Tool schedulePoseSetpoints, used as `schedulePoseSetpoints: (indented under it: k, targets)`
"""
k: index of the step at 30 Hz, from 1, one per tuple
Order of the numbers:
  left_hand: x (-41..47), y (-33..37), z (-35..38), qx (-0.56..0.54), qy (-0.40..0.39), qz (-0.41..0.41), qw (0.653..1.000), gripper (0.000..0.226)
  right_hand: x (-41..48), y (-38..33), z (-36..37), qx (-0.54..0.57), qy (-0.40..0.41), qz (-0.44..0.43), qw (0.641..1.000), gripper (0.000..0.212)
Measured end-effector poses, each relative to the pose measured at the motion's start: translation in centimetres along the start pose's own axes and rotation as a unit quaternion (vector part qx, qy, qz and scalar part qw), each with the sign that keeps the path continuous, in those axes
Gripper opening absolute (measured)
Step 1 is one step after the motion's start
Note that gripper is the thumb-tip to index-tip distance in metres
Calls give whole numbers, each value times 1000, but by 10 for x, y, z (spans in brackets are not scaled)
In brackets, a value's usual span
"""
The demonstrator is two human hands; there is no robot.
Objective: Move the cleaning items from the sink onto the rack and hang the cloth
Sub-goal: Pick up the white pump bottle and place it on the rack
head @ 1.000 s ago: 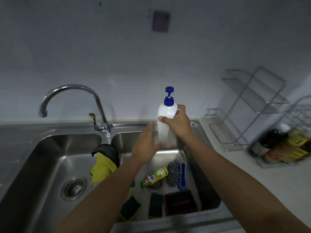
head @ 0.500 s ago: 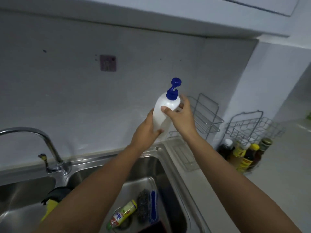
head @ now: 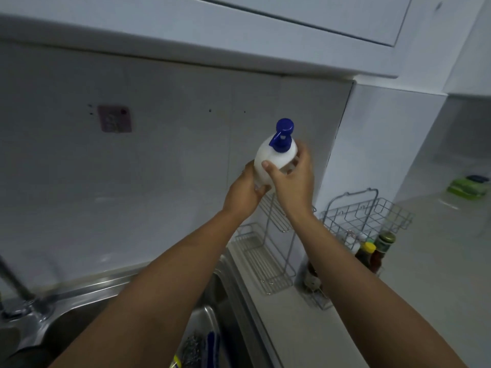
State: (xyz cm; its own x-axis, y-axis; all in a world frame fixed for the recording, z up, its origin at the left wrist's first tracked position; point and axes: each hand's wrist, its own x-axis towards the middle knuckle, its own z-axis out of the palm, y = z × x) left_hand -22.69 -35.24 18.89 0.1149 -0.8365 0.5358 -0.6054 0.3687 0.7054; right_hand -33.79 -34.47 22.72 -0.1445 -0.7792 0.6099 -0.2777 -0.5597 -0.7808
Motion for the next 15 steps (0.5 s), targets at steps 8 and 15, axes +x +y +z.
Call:
schedulePoseSetpoints:
  k: [8, 15]
  targets:
    - [32, -19, 18, 11, -42, -13, 999, 62, 50, 29, 6, -102, -11, 19, 995, 64]
    - [47, -42, 41, -29, -38, -44, 998, 65, 78, 68, 29, -165, -38, 51, 984, 78]
